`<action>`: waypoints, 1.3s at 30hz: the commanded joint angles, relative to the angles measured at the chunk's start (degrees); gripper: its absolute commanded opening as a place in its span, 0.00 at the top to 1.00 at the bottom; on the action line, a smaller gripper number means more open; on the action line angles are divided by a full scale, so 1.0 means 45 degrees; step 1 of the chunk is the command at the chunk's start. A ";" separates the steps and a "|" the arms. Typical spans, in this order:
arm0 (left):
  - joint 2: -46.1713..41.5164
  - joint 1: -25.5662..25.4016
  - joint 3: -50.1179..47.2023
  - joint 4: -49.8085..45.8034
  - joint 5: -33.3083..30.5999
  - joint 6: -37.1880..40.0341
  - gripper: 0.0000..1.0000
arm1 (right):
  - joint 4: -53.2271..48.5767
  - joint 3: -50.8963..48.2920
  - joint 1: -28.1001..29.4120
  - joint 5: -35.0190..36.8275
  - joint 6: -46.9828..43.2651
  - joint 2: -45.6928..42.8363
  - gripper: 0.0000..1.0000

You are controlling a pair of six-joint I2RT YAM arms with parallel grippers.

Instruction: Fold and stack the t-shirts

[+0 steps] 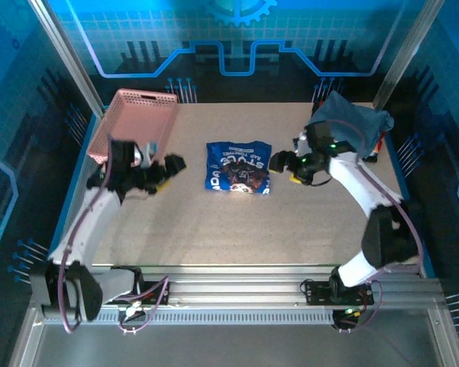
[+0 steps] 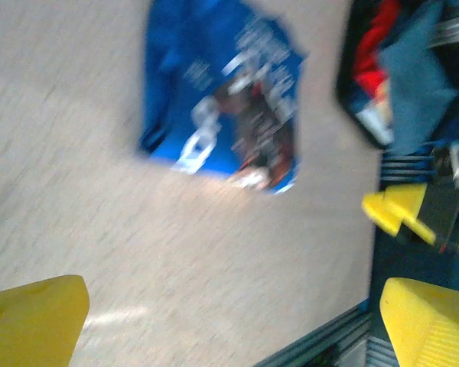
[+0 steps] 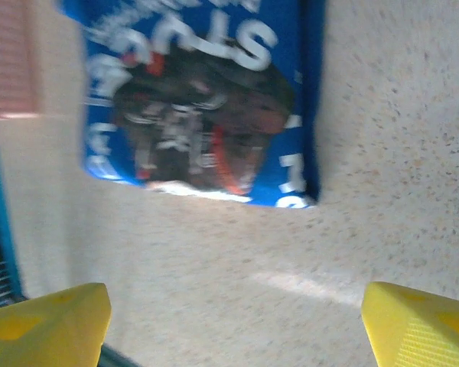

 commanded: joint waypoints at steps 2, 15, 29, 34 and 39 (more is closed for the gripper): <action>-0.1663 -0.0335 -0.1595 -0.0017 -0.1571 0.1084 0.01 | 0.1520 0.0967 0.0522 0.0574 -0.0507 0.2058 0.12; -0.2446 -0.0477 -0.1291 -0.0783 -0.2396 0.0994 0.01 | -0.3200 0.9781 0.1274 0.3367 -0.0525 0.9667 0.15; -0.3370 -0.0482 -0.0302 -0.1943 -0.3083 0.1168 0.01 | -0.4775 1.2299 0.2052 0.3631 -0.0553 1.1972 0.33; -0.3534 -0.0448 0.0705 -0.2266 -0.3290 0.1183 0.01 | -0.5064 1.4152 0.2322 0.2907 -0.0050 1.3291 0.76; -0.4023 -0.0409 0.1213 -0.2807 -0.3679 0.1382 0.01 | -0.4427 1.4275 0.2332 0.2734 -0.0167 1.2775 1.00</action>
